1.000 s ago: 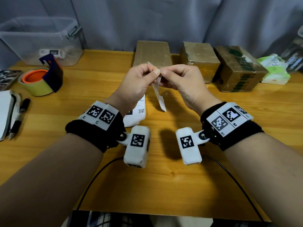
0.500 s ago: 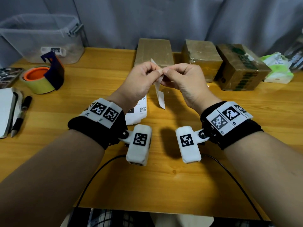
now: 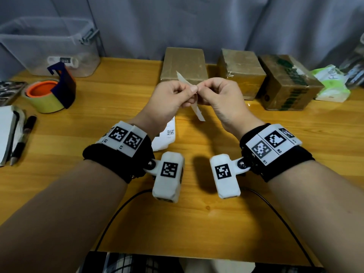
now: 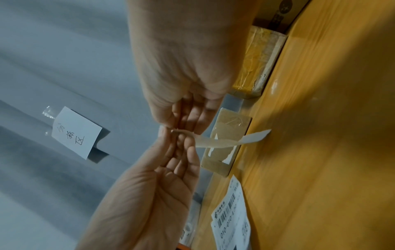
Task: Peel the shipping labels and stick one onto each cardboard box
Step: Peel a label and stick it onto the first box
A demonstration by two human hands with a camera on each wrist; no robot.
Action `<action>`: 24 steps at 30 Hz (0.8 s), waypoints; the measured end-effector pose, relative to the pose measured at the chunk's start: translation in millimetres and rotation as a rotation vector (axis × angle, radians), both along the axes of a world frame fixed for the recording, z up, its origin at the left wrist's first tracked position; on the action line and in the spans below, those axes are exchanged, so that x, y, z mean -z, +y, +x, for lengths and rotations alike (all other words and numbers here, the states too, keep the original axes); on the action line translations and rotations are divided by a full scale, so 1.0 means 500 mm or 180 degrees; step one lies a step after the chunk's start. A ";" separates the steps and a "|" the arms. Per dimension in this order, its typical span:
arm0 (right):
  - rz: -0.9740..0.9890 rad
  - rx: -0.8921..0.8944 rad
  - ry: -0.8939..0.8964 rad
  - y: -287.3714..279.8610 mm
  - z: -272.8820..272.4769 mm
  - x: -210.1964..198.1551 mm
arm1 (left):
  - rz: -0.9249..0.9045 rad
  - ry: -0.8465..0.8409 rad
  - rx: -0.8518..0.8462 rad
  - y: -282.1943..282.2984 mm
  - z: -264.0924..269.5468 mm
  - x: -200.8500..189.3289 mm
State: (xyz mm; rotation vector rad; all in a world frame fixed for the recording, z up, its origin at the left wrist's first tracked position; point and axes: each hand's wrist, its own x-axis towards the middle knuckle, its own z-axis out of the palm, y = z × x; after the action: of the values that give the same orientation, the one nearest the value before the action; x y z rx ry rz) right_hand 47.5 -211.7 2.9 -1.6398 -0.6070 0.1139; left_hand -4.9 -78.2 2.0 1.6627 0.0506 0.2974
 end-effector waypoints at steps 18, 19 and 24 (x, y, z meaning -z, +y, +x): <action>0.0556 0.0001 0.1253 -0.002 -0.008 -0.009 | 0.0048 0.0193 -0.0238 -0.004 -0.006 -0.006; 0.0541 -0.0043 0.1286 -0.002 -0.007 -0.012 | 0.0112 0.0177 -0.0232 -0.003 -0.007 -0.006; 0.0081 -0.0093 0.0748 -0.004 -0.004 -0.016 | 0.0431 0.0081 -0.0170 -0.003 -0.011 -0.009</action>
State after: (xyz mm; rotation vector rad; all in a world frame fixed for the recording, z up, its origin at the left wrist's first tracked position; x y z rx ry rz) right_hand 45.4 -213.5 10.9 -1.5654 -0.4506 0.3145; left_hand -10.5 -79.5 6.3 1.8017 0.0960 0.3261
